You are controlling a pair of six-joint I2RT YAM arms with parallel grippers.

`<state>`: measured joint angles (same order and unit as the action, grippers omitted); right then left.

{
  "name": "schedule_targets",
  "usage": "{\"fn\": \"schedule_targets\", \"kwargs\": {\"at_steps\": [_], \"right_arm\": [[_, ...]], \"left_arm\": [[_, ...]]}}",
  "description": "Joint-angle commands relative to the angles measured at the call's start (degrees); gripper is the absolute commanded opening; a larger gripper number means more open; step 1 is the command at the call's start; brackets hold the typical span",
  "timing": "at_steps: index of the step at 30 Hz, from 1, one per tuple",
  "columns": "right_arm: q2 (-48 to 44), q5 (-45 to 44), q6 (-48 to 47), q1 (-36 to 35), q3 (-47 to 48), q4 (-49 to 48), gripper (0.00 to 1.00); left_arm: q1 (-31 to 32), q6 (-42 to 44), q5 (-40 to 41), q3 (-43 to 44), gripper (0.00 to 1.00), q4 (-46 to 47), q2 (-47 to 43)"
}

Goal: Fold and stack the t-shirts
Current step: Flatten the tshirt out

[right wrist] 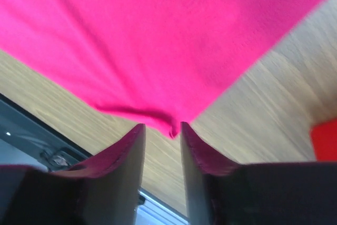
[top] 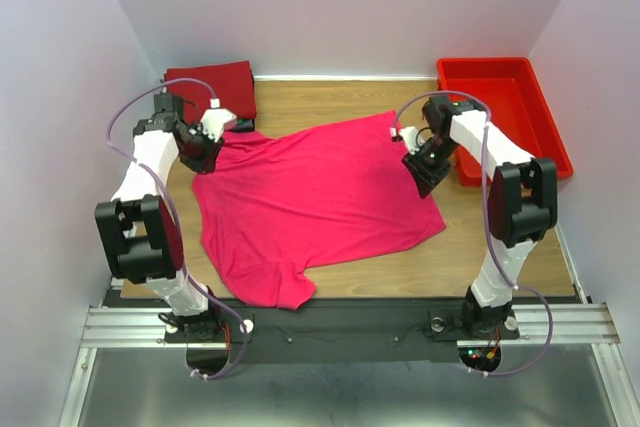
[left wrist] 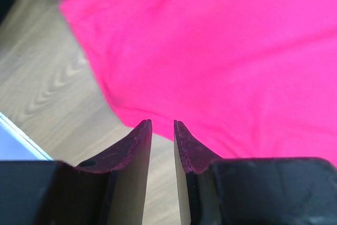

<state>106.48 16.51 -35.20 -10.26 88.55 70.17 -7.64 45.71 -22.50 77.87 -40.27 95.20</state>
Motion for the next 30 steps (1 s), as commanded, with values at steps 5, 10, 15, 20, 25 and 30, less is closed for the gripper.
{"fn": "schedule_targets", "kwargs": {"at_steps": [5, 10, 15, 20, 25, 30], "right_arm": [[3.9, -0.8, 1.7, -2.7, -4.8, -5.6, 0.35], [1.2, -4.2, 0.3, -3.1, -13.2, -6.5, 0.35], [-2.3, -10.4, -1.8, -3.4, -22.5, -6.8, 0.34], [-8.4, -14.5, -6.9, -3.4, -28.4, -1.5, 0.34], [-11.4, -10.4, -8.2, -3.4, -22.2, 2.3, 0.42], [-4.3, 3.2, -3.7, -3.4, -1.5, 4.4, 0.44]], "left_arm": [[5.3, 2.1, -0.8, -10.2, 0.33, 0.2, -3.6], [7.3, 1.0, 0.4, -12.7, 0.33, 2.5, -4.2], [7.5, -0.2, 1.3, -12.7, 0.33, 3.8, -3.3], [7.5, -2.7, 1.1, -9.2, 0.33, 4.1, -0.8], [8.2, -6.0, -0.1, -2.8, 0.36, 4.8, 4.9], [11.9, -11.8, 1.3, 6.6, 0.36, 6.5, 12.5]]}}
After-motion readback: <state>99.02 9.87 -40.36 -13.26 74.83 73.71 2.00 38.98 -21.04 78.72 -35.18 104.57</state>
